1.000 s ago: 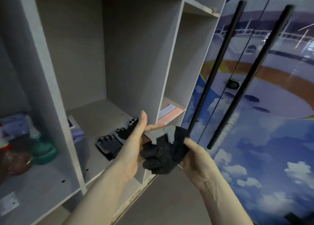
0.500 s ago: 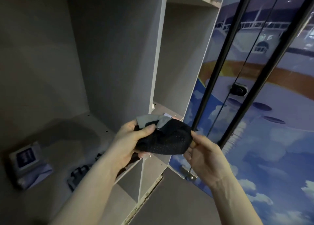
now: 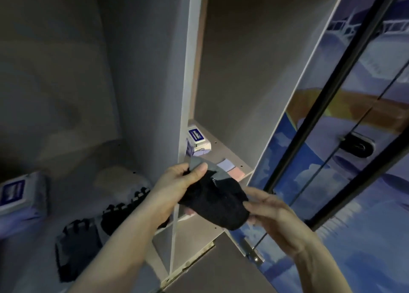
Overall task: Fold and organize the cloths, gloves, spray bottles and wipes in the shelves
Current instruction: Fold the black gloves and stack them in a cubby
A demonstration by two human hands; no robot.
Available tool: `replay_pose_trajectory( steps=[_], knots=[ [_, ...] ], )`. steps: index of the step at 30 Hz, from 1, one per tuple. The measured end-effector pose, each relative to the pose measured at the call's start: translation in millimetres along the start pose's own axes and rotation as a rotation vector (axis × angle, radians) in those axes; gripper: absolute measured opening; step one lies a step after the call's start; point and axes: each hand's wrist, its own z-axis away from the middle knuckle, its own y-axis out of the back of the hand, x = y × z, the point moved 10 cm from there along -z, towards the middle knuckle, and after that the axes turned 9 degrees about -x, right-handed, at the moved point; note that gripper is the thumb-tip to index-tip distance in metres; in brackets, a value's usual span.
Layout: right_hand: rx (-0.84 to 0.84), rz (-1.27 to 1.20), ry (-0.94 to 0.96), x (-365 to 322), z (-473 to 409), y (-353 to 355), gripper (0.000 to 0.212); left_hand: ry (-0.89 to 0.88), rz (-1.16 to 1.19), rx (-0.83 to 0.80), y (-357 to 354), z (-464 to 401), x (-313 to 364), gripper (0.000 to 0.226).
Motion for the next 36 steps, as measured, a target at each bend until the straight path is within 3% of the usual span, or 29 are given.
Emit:
replay_pose_trajectory(
  steps=[4,7,10,14,16,18,21,23,25,28,30,36],
  knots=[
    [-0.19,0.146,-0.037,-9,-9,34,0.026,0.04,-0.026,-0.058,-35,-28,-11,0.035],
    [-0.31,0.045,-0.103,-3,-20,49,0.054,0.064,-0.05,-0.112,-57,-45,-23,0.034],
    [-0.438,-0.224,-0.221,14,-32,47,0.079,0.081,-0.037,-0.069,-62,-59,-33,0.035],
    [-0.604,-0.389,-0.248,14,-40,28,0.077,0.09,-0.044,0.035,-55,-70,-44,0.052],
    [-0.579,-0.251,-0.275,16,-50,30,0.059,0.051,0.031,0.094,-47,-76,-43,0.06],
    [-0.515,-0.122,-0.247,12,-63,38,0.049,-0.008,0.25,0.125,-43,-84,-44,0.058],
    [-0.342,-0.152,-0.18,4,-86,55,0.037,-0.081,0.602,0.044,-51,-91,-46,0.065],
    [-0.251,-0.164,-0.111,-3,-98,62,0.024,-0.029,0.589,-0.004,-63,-90,-54,0.071],
    [-0.192,-0.142,-0.059,-11,-106,63,0.024,0.033,0.446,0.044,-69,-87,-60,0.061],
    [-0.18,-0.109,-0.018,-14,-116,60,0.031,-0.004,0.319,0.31,-49,-84,-58,0.032],
    [-0.174,-0.126,-0.01,-13,-123,58,0.032,-0.058,0.363,0.426,-37,-83,-56,0.022],
    [-0.093,-0.124,0.013,-13,-152,63,0.027,-0.126,0.424,0.495,-24,-101,-54,0.032]
  ],
)
